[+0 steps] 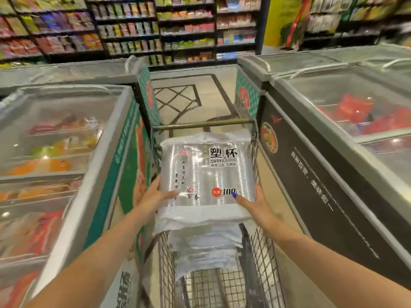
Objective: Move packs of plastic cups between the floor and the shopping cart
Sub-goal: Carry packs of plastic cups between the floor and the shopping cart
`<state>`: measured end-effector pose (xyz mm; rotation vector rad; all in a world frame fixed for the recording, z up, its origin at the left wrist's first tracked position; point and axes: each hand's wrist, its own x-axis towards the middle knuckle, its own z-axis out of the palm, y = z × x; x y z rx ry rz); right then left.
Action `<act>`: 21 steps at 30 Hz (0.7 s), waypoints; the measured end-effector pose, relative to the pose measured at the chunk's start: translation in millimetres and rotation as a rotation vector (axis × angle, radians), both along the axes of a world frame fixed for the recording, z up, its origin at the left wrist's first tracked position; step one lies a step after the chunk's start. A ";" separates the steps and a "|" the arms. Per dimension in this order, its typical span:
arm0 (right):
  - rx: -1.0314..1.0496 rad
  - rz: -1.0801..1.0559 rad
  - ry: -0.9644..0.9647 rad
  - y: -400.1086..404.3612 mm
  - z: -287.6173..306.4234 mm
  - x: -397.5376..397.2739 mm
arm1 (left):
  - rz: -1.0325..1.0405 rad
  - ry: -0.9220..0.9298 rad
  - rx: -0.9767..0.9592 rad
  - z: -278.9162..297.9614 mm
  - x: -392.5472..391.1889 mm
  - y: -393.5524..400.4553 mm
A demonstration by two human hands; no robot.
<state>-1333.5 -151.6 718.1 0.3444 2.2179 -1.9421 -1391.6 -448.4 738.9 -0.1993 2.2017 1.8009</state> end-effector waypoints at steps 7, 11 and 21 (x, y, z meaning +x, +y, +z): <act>-0.004 0.016 -0.094 -10.6 -48.7 -39.9 | 0.048 -0.065 -0.025 -55.7 -32.9 2.7; 0.031 0.008 -0.166 -20.3 -73.2 -59.6 | 0.075 -0.128 -0.002 -80.5 -48.3 -1.1; 0.142 -0.061 -0.245 -17.4 -117.0 -83.4 | 0.045 -0.247 0.000 -125.0 -62.7 -4.3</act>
